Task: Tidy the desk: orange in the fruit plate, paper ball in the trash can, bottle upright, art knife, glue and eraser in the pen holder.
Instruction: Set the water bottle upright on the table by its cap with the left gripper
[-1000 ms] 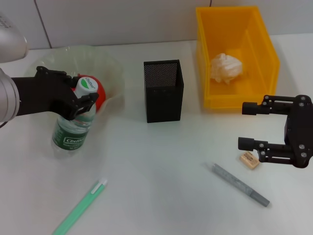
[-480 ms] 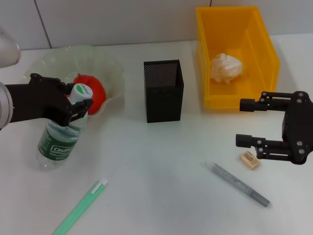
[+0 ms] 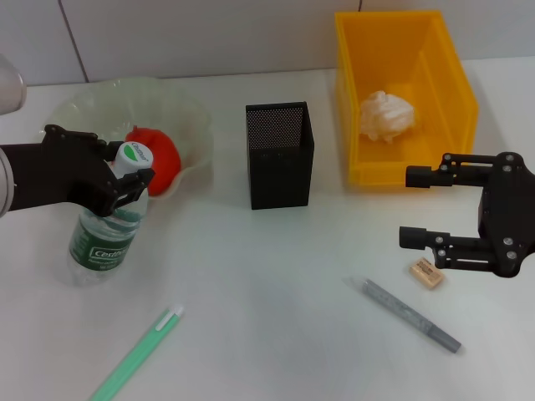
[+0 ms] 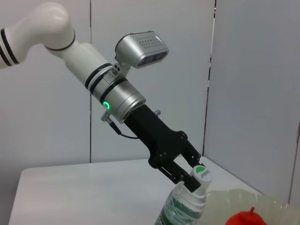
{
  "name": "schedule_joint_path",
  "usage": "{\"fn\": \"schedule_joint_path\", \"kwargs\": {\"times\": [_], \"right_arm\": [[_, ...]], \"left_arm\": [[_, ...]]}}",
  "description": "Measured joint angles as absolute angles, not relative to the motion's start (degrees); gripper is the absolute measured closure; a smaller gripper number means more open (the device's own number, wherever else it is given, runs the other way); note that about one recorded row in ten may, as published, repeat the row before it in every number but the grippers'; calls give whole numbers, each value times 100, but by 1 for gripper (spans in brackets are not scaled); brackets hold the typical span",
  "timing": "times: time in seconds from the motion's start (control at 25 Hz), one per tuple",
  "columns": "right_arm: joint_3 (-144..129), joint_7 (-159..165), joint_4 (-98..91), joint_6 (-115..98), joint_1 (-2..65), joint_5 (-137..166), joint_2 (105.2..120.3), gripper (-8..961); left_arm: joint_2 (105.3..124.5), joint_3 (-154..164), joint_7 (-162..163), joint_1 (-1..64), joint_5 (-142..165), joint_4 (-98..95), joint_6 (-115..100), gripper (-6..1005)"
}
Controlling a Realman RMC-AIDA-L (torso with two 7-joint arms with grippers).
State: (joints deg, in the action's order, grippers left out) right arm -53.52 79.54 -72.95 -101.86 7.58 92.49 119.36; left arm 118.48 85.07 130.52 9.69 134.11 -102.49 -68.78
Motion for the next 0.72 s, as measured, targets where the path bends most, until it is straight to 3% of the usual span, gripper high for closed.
{"fn": "schedule_joint_path", "kwargs": {"times": [0.72], "right_arm": [[-5352, 7997, -7295, -10187, 796, 9255, 11927, 302]], "left_arm": [[11856, 8472, 13073, 639, 13288, -10618, -6886, 566]]}}
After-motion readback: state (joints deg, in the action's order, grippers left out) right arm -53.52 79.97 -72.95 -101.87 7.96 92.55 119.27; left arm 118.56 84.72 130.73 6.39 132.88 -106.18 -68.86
